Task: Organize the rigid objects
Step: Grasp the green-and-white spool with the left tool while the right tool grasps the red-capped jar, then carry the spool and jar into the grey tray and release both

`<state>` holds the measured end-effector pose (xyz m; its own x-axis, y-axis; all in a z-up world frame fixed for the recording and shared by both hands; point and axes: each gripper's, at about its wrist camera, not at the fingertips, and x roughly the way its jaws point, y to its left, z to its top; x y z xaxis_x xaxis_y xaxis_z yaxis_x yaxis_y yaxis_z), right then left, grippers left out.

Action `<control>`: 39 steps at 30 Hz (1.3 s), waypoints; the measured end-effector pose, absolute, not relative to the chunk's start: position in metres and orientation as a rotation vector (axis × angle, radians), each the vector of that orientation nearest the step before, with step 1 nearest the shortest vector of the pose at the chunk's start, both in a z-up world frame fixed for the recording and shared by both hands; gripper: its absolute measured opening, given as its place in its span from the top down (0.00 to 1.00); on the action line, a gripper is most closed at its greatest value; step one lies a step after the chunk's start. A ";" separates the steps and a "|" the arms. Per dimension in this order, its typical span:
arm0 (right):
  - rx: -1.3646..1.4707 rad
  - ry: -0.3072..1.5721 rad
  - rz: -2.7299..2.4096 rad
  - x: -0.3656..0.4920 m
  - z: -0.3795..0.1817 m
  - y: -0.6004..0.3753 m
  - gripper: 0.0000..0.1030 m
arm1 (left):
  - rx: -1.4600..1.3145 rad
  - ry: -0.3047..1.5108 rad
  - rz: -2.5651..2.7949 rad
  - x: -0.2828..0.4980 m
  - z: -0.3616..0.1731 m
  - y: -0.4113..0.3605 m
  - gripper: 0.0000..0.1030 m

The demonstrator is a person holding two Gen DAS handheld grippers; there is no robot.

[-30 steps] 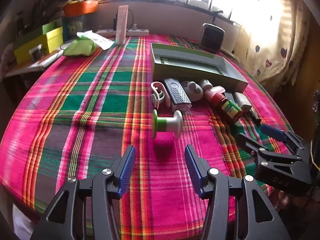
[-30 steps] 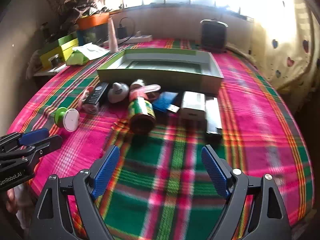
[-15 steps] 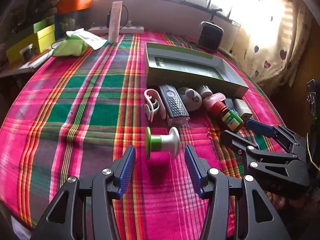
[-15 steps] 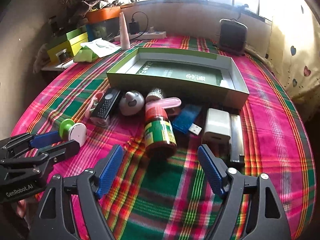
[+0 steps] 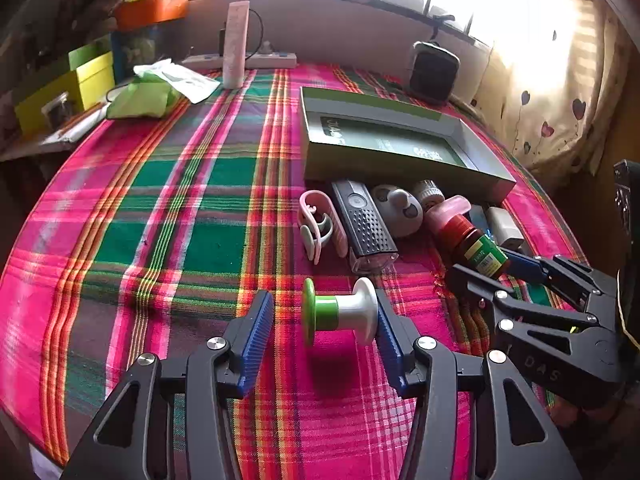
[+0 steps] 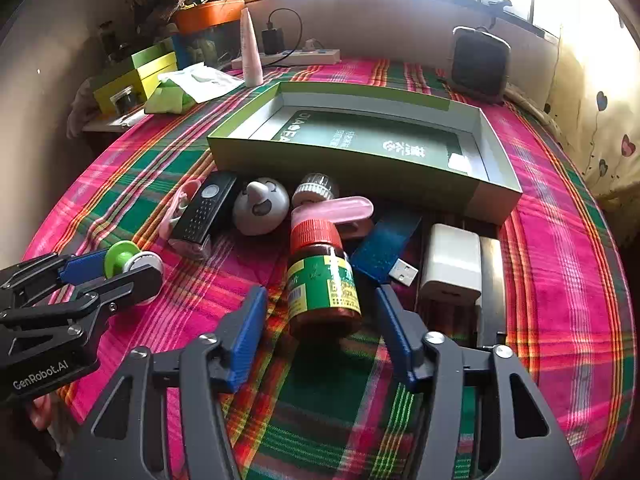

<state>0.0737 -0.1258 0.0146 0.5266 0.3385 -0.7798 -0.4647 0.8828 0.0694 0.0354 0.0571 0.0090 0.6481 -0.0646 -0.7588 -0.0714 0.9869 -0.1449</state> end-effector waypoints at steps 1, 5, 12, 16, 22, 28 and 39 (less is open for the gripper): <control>-0.155 0.895 0.481 0.074 0.014 -0.126 0.52 | -0.167 0.865 0.004 0.036 0.009 0.057 0.56; -0.153 0.895 0.476 0.076 0.015 -0.127 0.59 | -0.167 0.857 -0.010 0.036 0.011 0.055 0.66; -0.129 0.894 0.481 0.076 0.015 -0.132 0.67 | -0.148 0.850 -0.015 0.037 0.012 0.052 0.69; -0.115 0.896 0.490 0.076 0.016 -0.133 0.68 | -0.145 0.841 -0.023 0.037 0.015 0.051 0.69; -0.084 0.877 0.490 0.075 0.023 -0.138 0.68 | -0.141 0.822 -0.037 0.039 0.024 0.051 0.69; -0.074 0.846 0.487 0.076 0.035 -0.142 0.68 | -0.130 0.797 -0.054 0.046 0.036 0.049 0.69; -0.067 0.833 0.452 0.106 0.053 -0.151 0.68 | -0.124 0.772 -0.107 0.086 0.058 0.049 0.69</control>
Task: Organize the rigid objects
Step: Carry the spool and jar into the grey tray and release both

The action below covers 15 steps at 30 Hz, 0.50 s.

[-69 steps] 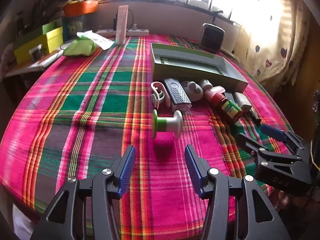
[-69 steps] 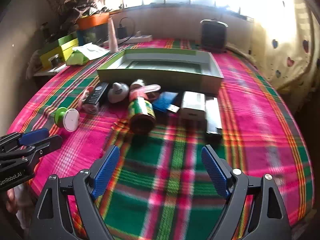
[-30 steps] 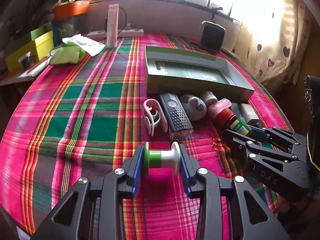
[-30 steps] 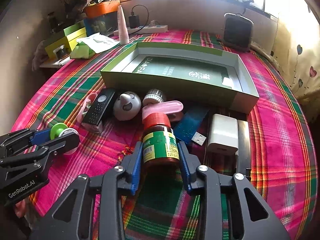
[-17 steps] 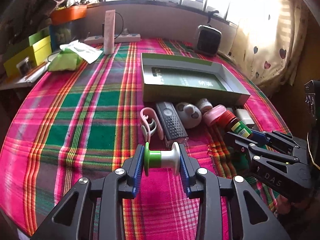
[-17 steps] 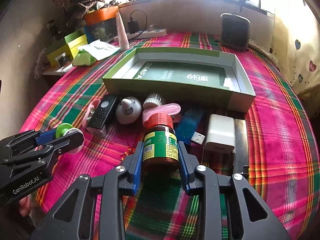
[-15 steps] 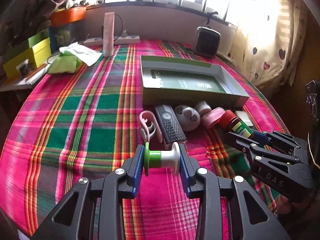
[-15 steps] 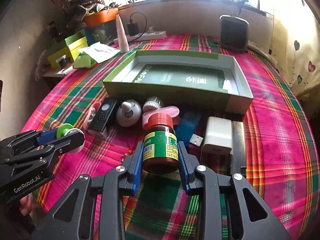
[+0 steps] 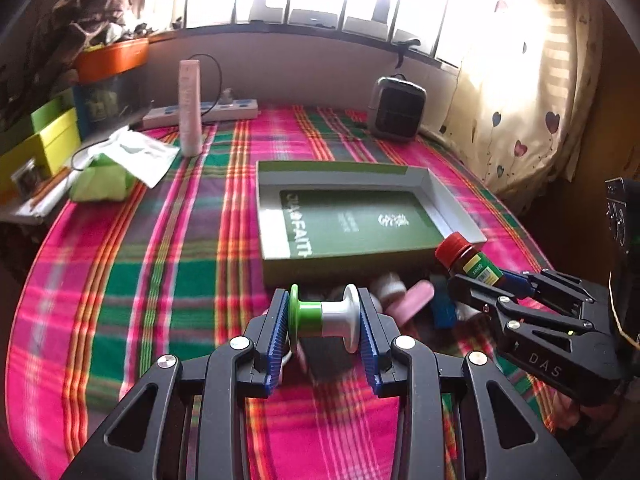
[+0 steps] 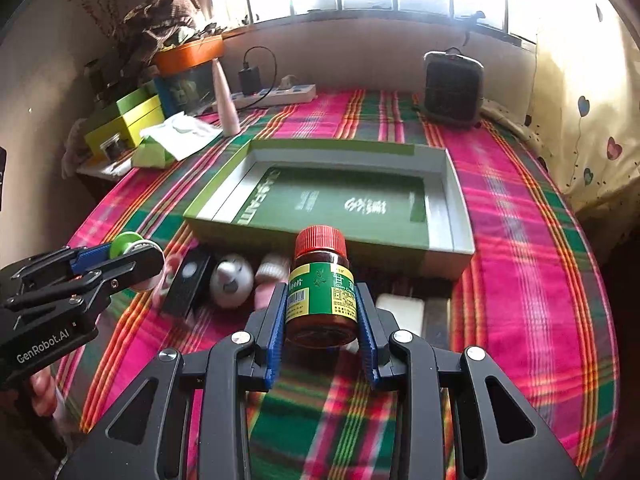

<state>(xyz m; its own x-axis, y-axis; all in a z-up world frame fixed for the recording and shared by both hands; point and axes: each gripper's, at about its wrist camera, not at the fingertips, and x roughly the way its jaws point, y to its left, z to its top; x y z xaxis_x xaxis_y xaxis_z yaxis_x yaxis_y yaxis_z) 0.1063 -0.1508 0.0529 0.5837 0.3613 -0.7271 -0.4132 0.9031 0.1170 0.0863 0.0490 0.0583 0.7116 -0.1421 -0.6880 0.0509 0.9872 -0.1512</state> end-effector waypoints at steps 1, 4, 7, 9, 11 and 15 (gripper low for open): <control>-0.062 0.831 0.451 0.111 0.055 -0.152 0.68 | -0.126 0.774 -0.110 0.091 0.059 0.049 0.69; -0.055 0.824 0.441 0.124 0.060 -0.154 0.68 | -0.118 0.773 -0.114 0.106 0.061 0.048 0.69; -0.047 0.831 0.435 0.139 0.063 -0.156 0.68 | -0.117 0.777 -0.120 0.125 0.062 0.049 0.69; -0.049 0.838 0.429 0.149 0.063 -0.156 0.68 | -0.110 0.776 -0.118 0.136 0.063 0.048 0.69; -0.050 0.844 0.424 0.158 0.062 -0.156 0.68 | -0.110 0.775 -0.116 0.146 0.064 0.048 0.69; -0.048 0.876 0.415 0.177 0.056 -0.154 0.68 | -0.119 0.791 -0.123 0.169 0.060 0.050 0.69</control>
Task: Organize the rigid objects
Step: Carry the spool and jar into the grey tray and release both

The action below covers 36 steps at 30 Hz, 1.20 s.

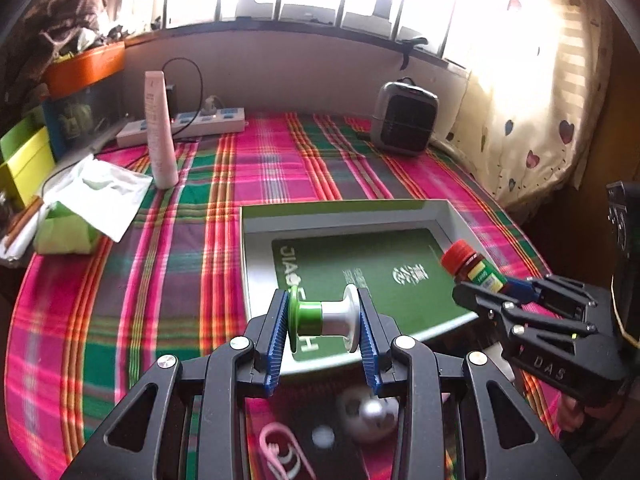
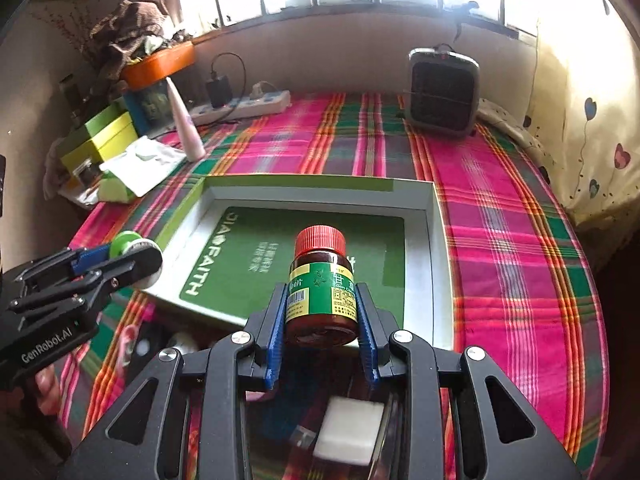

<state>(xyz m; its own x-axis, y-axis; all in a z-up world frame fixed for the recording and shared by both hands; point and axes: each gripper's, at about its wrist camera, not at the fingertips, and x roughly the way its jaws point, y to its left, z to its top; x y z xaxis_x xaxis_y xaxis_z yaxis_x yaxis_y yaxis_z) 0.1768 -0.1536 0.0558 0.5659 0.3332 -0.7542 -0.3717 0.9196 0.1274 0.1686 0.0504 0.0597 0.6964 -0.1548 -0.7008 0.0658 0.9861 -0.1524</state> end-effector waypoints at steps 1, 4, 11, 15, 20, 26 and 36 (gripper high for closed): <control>-0.048 0.885 0.413 0.181 0.053 -0.153 0.68 | -0.120 0.798 -0.123 0.174 0.058 0.051 0.69; -0.045 0.902 0.408 0.189 0.048 -0.153 0.68 | -0.109 0.807 -0.120 0.186 0.055 0.051 0.69; -0.051 0.941 0.399 0.206 0.035 -0.152 0.68 | -0.085 0.850 -0.122 0.205 0.041 0.047 0.69; -0.056 0.954 0.394 0.211 0.031 -0.151 0.68 | -0.076 0.868 -0.127 0.210 0.034 0.044 0.69; -0.059 0.965 0.389 0.215 0.027 -0.150 0.68 | -0.073 0.888 -0.119 0.215 0.026 0.044 0.69; -0.060 0.974 0.379 0.219 0.023 -0.151 0.68 | -0.064 0.893 -0.113 0.216 0.022 0.043 0.69; -0.075 0.970 0.375 0.218 0.021 -0.150 0.68 | -0.069 0.905 -0.118 0.219 0.020 0.039 0.69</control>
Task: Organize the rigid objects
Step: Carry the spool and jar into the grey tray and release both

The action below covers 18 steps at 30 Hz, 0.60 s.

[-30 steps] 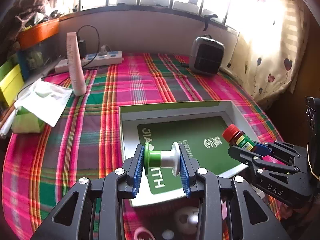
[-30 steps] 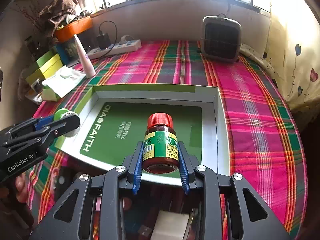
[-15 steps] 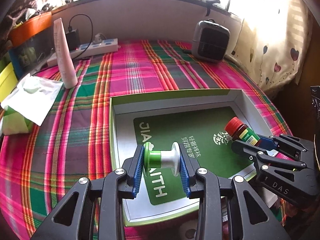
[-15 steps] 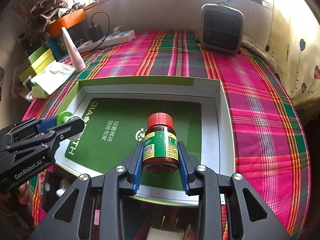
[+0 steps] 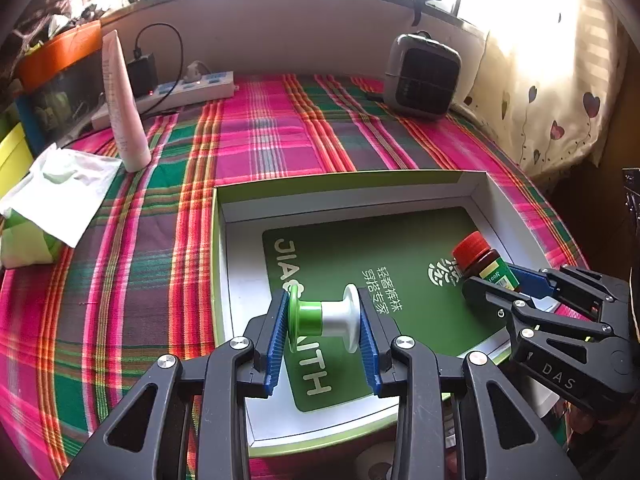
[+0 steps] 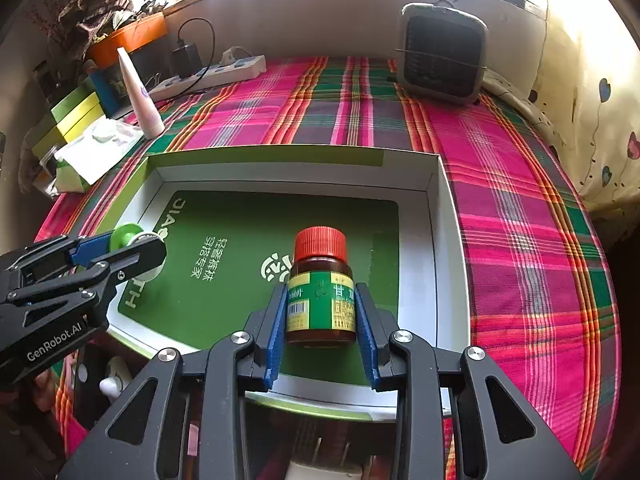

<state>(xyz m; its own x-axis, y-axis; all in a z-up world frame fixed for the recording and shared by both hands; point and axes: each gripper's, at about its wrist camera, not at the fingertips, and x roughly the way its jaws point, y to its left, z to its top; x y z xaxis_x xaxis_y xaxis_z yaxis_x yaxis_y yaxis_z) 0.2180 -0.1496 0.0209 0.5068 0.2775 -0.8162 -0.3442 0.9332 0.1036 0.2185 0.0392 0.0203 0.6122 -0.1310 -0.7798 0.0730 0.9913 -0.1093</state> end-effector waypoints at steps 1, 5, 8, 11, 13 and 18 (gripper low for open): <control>-0.074 0.970 0.375 0.218 0.021 -0.149 0.68 | -0.072 0.907 -0.118 0.219 0.020 0.039 0.69; -0.070 0.970 0.380 0.218 0.021 -0.150 0.67 | -0.082 0.907 -0.123 0.219 0.020 0.039 0.68; -0.065 0.963 0.373 0.216 0.023 -0.150 0.62 | -0.085 0.903 -0.124 0.217 0.021 0.039 0.65; -0.048 0.954 0.372 0.214 0.025 -0.153 0.56 | -0.087 0.896 -0.123 0.213 0.025 0.039 0.60; -0.042 0.950 0.368 0.214 0.026 -0.154 0.54 | -0.094 0.888 -0.125 0.209 0.028 0.040 0.59; -0.019 0.925 0.369 0.206 0.033 -0.158 0.52 | -0.117 0.863 -0.123 0.197 0.036 0.044 0.56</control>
